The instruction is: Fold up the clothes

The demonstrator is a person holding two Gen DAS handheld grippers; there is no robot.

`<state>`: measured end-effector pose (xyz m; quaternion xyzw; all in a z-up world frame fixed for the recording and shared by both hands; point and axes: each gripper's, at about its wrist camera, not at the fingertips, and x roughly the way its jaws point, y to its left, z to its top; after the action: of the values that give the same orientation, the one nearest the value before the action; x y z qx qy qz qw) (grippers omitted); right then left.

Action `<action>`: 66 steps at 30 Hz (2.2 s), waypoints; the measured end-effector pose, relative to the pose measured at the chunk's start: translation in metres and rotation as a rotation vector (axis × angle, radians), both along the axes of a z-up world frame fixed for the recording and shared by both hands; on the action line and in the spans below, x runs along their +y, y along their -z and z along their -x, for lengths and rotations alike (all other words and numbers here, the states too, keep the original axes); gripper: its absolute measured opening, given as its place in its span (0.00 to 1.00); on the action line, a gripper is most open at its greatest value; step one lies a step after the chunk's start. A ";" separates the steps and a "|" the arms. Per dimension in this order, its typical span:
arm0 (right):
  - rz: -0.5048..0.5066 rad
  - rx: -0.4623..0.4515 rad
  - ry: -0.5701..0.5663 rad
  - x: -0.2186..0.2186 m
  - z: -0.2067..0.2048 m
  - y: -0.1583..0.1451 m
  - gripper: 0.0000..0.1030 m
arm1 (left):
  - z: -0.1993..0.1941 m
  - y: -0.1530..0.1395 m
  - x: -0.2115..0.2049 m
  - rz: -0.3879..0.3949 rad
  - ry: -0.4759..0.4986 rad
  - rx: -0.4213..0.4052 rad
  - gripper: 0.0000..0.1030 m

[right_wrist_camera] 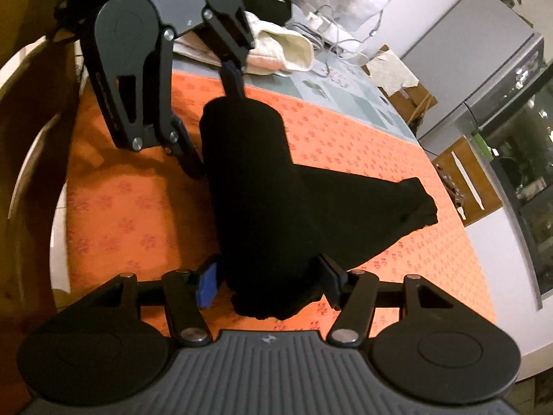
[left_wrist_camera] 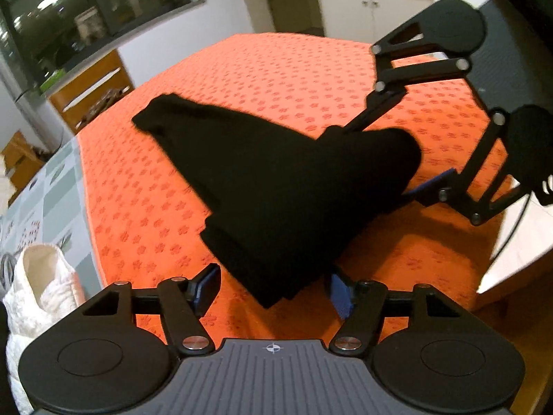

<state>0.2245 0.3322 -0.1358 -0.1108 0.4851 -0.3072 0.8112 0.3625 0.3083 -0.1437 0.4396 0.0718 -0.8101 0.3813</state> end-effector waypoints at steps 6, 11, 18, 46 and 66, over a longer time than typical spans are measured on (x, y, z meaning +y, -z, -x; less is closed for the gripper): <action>-0.046 -0.045 0.045 -0.014 0.000 -0.013 0.47 | 0.003 -0.009 -0.006 -0.012 -0.045 0.062 0.46; -0.135 -0.048 0.052 -0.010 0.001 -0.031 0.46 | -0.002 -0.019 0.002 -0.073 -0.030 0.092 0.46; -0.317 -0.043 0.027 0.020 -0.003 -0.051 0.46 | -0.002 -0.032 0.032 -0.235 0.051 0.021 0.46; -0.507 -0.521 0.487 -0.055 0.065 -0.030 0.60 | -0.044 -0.044 -0.022 -0.347 -0.438 0.352 0.55; -0.419 -0.586 0.507 -0.004 0.075 -0.022 0.61 | -0.041 -0.029 0.005 -0.252 -0.170 0.284 0.62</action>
<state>0.1496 0.3280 -0.1142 0.2706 0.2983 -0.4100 0.8184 0.4033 0.3131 -0.1150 0.3577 0.2623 -0.8134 0.3763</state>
